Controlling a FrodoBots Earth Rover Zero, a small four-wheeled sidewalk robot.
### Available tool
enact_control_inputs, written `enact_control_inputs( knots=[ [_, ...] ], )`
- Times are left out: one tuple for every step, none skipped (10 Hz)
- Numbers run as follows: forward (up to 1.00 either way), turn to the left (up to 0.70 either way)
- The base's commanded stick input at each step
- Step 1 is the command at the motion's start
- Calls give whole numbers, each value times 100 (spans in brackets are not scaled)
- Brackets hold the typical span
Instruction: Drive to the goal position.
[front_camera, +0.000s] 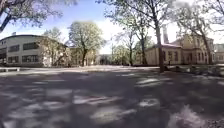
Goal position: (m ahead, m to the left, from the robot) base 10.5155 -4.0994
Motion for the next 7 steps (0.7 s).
enact_control_inputs(
  knots=[
    [100,0],
    [100,0],
    [100,0],
    [100,0],
    [100,0],
    [100,0],
    [100,0]
  ],
)
